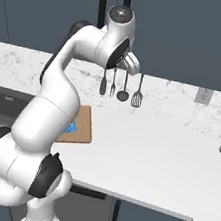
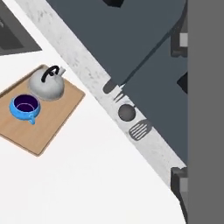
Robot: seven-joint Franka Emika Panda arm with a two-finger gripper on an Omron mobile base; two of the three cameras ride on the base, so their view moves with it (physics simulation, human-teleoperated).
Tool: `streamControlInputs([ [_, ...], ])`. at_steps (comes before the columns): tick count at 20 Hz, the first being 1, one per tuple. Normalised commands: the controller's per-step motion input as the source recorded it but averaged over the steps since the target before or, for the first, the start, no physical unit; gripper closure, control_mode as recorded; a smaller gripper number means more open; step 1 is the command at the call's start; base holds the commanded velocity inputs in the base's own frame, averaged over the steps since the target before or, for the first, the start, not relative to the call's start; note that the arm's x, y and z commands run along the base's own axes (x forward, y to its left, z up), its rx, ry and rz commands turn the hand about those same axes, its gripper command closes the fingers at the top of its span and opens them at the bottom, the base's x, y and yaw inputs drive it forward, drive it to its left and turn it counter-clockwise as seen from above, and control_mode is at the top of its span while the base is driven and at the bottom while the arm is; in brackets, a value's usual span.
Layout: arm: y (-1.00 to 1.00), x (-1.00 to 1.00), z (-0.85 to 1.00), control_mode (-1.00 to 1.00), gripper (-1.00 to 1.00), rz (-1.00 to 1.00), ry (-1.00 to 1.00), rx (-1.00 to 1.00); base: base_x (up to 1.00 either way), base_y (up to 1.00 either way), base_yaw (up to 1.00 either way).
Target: Pick the kettle from the counter and place it on the tray. Then pick the mug from the cabinet and place it on the tray. Then close the cabinet doors.
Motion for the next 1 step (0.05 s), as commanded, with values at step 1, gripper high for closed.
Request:
streamControlInputs([
  [1, -0.01, 0.32, -0.42, -1.0, -1.0, 0.0, 0.0, -0.09, 0.0, 0.0, 0.0],
])
